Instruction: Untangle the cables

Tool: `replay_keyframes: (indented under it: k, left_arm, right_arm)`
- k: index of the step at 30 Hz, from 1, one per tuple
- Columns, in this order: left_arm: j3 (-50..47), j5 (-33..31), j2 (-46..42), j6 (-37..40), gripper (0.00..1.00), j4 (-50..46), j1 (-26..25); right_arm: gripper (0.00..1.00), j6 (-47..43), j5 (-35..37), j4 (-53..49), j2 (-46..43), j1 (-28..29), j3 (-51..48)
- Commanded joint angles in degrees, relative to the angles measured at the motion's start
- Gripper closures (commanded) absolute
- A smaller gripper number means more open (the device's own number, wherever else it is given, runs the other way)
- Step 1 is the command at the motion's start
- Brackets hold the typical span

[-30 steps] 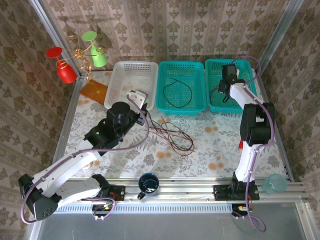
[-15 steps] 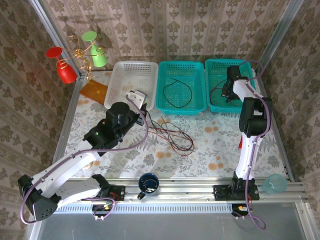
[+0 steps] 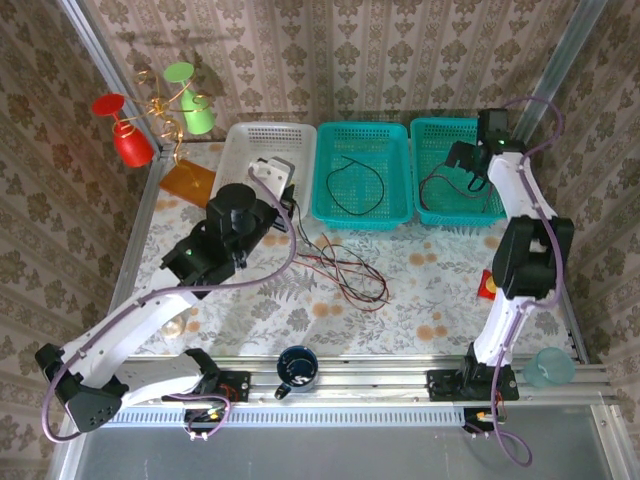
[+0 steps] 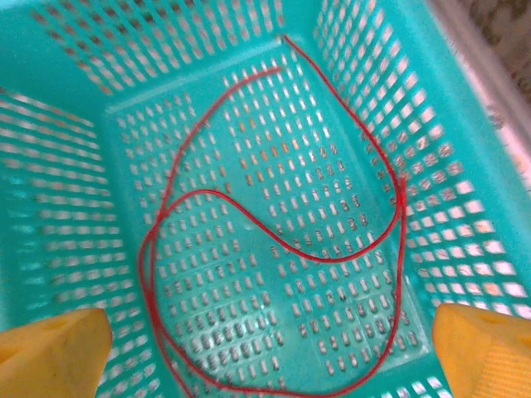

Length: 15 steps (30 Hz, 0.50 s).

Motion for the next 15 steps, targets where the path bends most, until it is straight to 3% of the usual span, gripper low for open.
replay_keyframes:
  k: [1,5,10,15]
  left_arm:
    - [3.8,1.1,1.3,1.7,1.0,1.8,-0.2]
    - [10.7,4.8,5.2,2.0,1.0,-0.7,0.7]
    - [22.5,7.9,11.5,4.1,1.0,-4.1,1.1]
    - [33.1,11.7,17.3,6.8,1.0,-2.8,1.9]
  right_arm:
    - [0.0,0.1,-1.8,1.2,-6.4,0.1,-4.5]
    - [0.0,2.3,-1.3,8.9,-16.3,1.3,-15.8]
    - [0.0,4.4,-0.1,16.1,-27.3,6.6,-29.1]
    - [0.0,7.4,-1.7,16.4,-32.9,9.0,-34.7]
